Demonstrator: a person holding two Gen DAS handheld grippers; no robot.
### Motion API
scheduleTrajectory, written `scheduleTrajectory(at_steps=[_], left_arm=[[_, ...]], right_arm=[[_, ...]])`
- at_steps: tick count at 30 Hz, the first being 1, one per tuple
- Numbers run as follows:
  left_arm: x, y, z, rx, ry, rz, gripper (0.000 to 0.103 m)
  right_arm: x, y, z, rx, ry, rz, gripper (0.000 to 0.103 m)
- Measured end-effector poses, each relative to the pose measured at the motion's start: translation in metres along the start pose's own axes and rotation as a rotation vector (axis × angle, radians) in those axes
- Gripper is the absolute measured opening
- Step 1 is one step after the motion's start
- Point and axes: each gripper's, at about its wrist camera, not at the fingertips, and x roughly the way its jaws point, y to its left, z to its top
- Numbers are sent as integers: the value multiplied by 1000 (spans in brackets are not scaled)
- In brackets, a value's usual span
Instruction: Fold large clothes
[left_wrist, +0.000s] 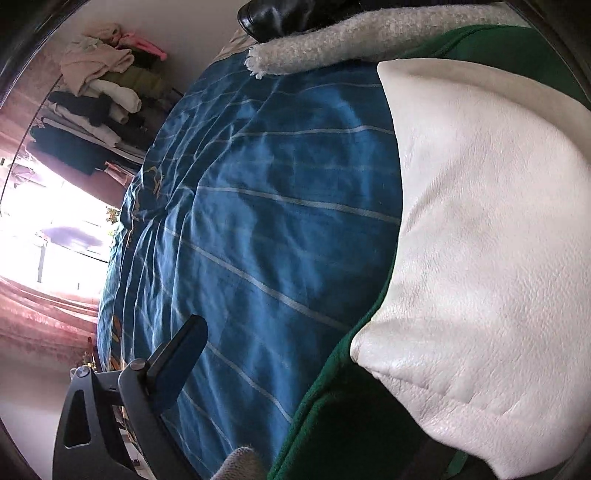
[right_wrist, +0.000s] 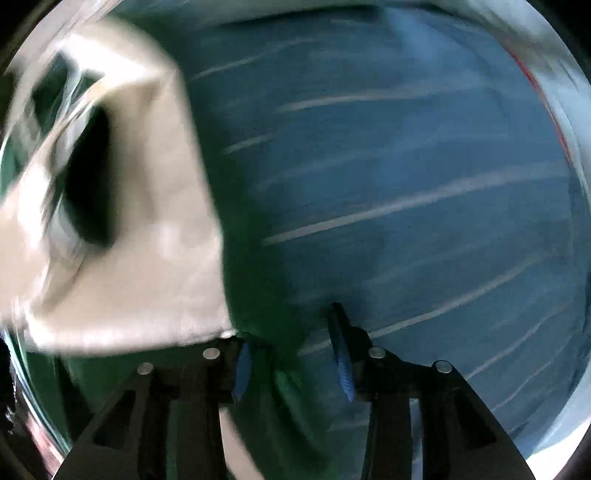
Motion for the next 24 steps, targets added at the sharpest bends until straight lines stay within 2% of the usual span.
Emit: scheduleTrajectory(at_steps=[1,3,6,8,10,11,14,16,18,19,21,23,24], left_arm=[[-4,0,-3,16,10,-4,103],[-13,5,-9,28,22,-21,103],[-35,22,-27,39,44,-55,103],[-49,34,-46,53,56,-74,103],[-60,43,-66,73,72,-80,103],[-62,44,-74,85,84,-85,103],[-63,42,-104,145,124,-98,103],[-59,38,-123,203,143,-85,103],[-54,37,-138,234,161,-76,103],[-50,36,-147,258,174,-68,103],[-42,37,-160,291,195,-54,103],[-40,43,-171,302,211,-55,103],[-40,45,-175,303,215,-59,103]], right_arm=[[2,-6,0,71,42,34,40],[-6,5,-6,90,90,6,40],[-40,28,-27,49,70,-46,43],[-62,54,-54,14,47,19,45],[-64,77,-80,-18,85,117,47],[-53,101,-103,-48,166,223,47],[-16,134,-161,-89,380,436,47],[16,175,-199,-157,504,475,47],[43,192,-222,-131,545,454,46],[53,192,-227,-106,532,412,41],[68,182,-233,-60,480,248,0],[68,173,-236,22,485,285,0],[61,172,-239,14,482,295,0]])
